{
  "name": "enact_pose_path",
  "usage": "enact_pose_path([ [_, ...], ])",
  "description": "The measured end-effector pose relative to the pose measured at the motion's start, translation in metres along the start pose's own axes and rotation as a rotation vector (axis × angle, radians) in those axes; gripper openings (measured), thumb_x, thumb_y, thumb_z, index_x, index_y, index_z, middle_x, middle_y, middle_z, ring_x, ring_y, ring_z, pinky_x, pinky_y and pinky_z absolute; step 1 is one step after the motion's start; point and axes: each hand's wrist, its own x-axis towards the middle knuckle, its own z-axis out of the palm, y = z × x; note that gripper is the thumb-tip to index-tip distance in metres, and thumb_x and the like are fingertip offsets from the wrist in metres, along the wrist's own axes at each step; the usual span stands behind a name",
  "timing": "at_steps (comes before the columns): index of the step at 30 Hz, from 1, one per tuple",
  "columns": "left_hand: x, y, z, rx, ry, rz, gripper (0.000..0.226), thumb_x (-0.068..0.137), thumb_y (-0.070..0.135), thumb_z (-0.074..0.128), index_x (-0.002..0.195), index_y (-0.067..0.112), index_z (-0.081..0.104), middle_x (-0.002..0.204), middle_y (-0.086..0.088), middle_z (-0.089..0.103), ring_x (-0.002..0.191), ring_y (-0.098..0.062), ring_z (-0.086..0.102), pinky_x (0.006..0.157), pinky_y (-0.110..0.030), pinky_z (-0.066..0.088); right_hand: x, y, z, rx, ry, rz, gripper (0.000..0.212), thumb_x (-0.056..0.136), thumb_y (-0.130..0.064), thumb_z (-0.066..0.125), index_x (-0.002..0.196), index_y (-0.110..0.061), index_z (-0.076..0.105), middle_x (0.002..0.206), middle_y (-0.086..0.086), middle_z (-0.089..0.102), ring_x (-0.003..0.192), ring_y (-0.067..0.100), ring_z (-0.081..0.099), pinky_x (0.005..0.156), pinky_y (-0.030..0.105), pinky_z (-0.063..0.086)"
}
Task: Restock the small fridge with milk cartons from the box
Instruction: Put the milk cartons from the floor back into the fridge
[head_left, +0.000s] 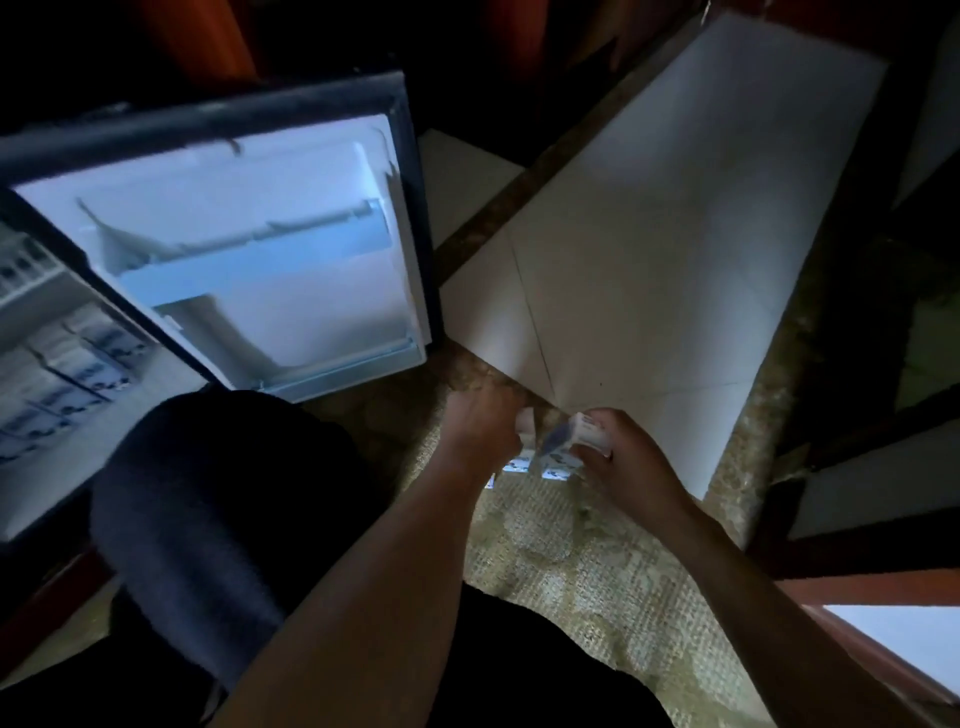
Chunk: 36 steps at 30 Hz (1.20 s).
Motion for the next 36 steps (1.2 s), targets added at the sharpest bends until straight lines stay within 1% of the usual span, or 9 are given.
enact_pose_path([
  [3, -0.013, -0.003, -0.041, -0.046, 0.077, -0.018, 0.038, 0.078, 0.027, 0.074, 0.114, 0.026, 0.063, 0.107, 0.004, 0.066, 0.093, -0.021, 0.067, 0.076, -0.032, 0.052, 0.005, -0.029, -0.019, 0.010, 0.013, -0.068, 0.026, 0.093, -0.032, 0.064, 0.118, -0.030, 0.058, 0.111, -0.011, 0.062, 0.095, 0.006, 0.060, 0.081, 0.033, 0.052],
  [5, -0.024, -0.006, -0.065, -0.086, 0.115, -0.053, 0.036, 0.080, 0.028, 0.073, 0.114, 0.026, 0.061, 0.107, 0.004, 0.064, 0.092, -0.020, 0.065, 0.073, -0.031, 0.049, 0.007, -0.054, -0.032, 0.024, 0.028, -0.110, 0.025, 0.093, -0.029, 0.063, 0.117, -0.032, 0.057, 0.109, -0.015, 0.060, 0.095, 0.001, 0.059, 0.081, 0.029, 0.051],
  [12, -0.066, -0.036, -0.132, -0.170, 0.262, -0.150, 0.036, 0.079, 0.036, 0.073, 0.110, 0.027, 0.060, 0.110, 0.003, 0.061, 0.098, -0.026, 0.064, 0.076, -0.032, 0.046, 0.025, -0.144, -0.058, -0.015, 0.060, -0.310, 0.031, 0.092, -0.024, 0.067, 0.121, -0.026, 0.057, 0.109, -0.009, 0.059, 0.096, 0.009, 0.056, 0.080, 0.027, 0.041],
  [16, -0.090, -0.071, -0.170, -0.130, 0.327, -0.217, 0.039, 0.076, 0.042, 0.070, 0.111, 0.028, 0.059, 0.109, 0.006, 0.060, 0.093, -0.025, 0.064, 0.070, -0.030, 0.039, 0.035, -0.193, -0.059, -0.005, 0.038, -0.440, 0.033, 0.094, -0.028, 0.066, 0.125, -0.028, 0.056, 0.112, -0.010, 0.061, 0.101, 0.007, 0.058, 0.085, 0.027, 0.047],
  [20, -0.115, -0.107, -0.203, -0.162, 0.395, -0.300, 0.039, 0.075, 0.039, 0.073, 0.110, 0.030, 0.058, 0.105, 0.010, 0.059, 0.089, -0.020, 0.063, 0.069, -0.030, 0.040, 0.050, -0.240, -0.048, -0.018, -0.003, -0.531, 0.037, 0.095, -0.026, 0.066, 0.130, -0.025, 0.055, 0.116, -0.009, 0.063, 0.103, 0.009, 0.060, 0.086, 0.024, 0.046],
  [23, -0.134, -0.134, -0.221, -0.174, 0.447, -0.349, 0.038, 0.075, 0.037, 0.072, 0.111, 0.031, 0.059, 0.106, 0.011, 0.060, 0.091, -0.020, 0.063, 0.075, -0.032, 0.049, 0.062, -0.278, -0.032, -0.043, -0.027, -0.621, 0.037, 0.097, -0.028, 0.063, 0.132, -0.022, 0.052, 0.121, -0.006, 0.060, 0.106, 0.012, 0.058, 0.087, 0.029, 0.047],
  [26, -0.153, -0.165, -0.234, -0.169, 0.494, -0.416, 0.036, 0.076, 0.037, 0.070, 0.110, 0.030, 0.062, 0.108, 0.012, 0.062, 0.091, -0.018, 0.062, 0.076, -0.033, 0.051, 0.070, -0.317, -0.013, -0.069, -0.088, -0.699, 0.037, 0.100, -0.027, 0.059, 0.134, -0.020, 0.050, 0.120, -0.006, 0.055, 0.105, 0.011, 0.054, 0.085, 0.025, 0.043],
  [31, -0.188, -0.214, -0.250, -0.188, 0.503, -0.531, 0.032, 0.078, 0.036, 0.073, 0.107, 0.030, 0.062, 0.104, 0.012, 0.064, 0.084, -0.013, 0.062, 0.074, -0.033, 0.053, 0.083, -0.371, 0.018, -0.075, -0.181, -0.808, 0.028, 0.100, -0.026, 0.058, 0.127, -0.024, 0.050, 0.114, -0.008, 0.054, 0.095, 0.010, 0.054, 0.083, 0.031, 0.047],
  [36, -0.222, -0.258, -0.255, -0.167, 0.527, -0.632, 0.038, 0.079, 0.037, 0.075, 0.115, 0.031, 0.062, 0.104, 0.013, 0.065, 0.078, -0.011, 0.062, 0.064, -0.026, 0.044, 0.087, -0.417, 0.051, -0.048, -0.264, -0.881, 0.031, 0.101, -0.025, 0.056, 0.130, -0.020, 0.049, 0.116, -0.003, 0.055, 0.098, 0.013, 0.055, 0.086, 0.031, 0.046],
])
